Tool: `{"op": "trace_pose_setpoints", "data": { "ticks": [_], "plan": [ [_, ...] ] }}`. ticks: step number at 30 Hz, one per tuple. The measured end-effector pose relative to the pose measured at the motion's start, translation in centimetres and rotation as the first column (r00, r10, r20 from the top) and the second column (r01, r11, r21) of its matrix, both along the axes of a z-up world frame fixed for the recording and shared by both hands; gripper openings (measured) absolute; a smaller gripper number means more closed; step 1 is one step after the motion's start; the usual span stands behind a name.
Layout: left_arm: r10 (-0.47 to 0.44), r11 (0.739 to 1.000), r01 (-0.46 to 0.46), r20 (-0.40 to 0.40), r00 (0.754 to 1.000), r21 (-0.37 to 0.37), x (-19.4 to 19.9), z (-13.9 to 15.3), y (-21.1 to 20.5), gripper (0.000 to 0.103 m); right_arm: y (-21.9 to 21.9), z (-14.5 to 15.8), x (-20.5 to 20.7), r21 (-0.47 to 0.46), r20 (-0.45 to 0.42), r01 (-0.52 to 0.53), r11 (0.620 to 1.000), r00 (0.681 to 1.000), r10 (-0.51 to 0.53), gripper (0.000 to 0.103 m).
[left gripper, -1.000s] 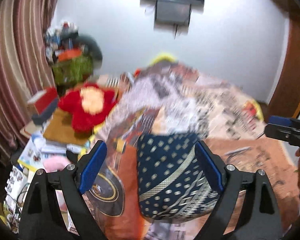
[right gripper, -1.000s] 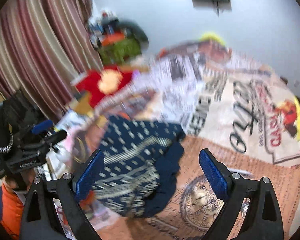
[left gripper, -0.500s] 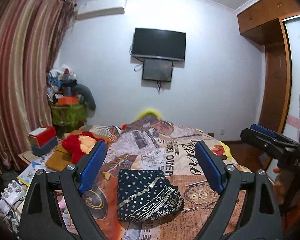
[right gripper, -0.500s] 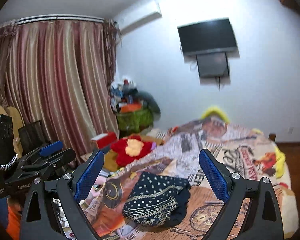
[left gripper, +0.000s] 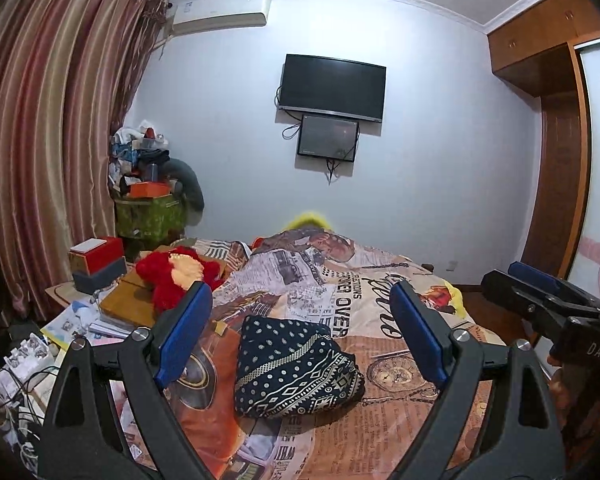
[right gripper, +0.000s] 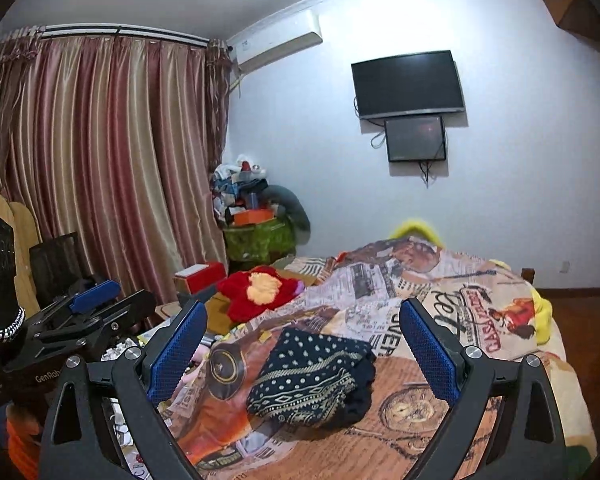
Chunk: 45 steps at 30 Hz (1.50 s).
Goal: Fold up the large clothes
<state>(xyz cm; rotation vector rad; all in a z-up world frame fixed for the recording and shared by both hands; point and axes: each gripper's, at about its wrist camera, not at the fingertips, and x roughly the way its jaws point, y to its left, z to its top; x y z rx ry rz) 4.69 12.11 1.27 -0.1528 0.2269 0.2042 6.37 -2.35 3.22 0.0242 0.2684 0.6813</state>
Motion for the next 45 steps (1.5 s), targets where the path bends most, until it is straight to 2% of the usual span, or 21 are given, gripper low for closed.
{"op": "trace_pose_setpoints", "data": {
  "ticks": [24,45],
  "plan": [
    [0.007,1.0,-0.008,-0.009,1.0,-0.025,-0.2,-0.4,0.3,0.091,0.5,-1.2,0.0,-0.006,-0.042,-0.005,1.0,0.999,0.004,0.097],
    [-0.041,0.998,0.04,-0.008,0.999,-0.051,0.2,-0.9,1.8,0.091,0.4,-1.1,0.2,-0.004,-0.039,-0.005,1.0,0.999,0.005,0.097]
  ]
}}
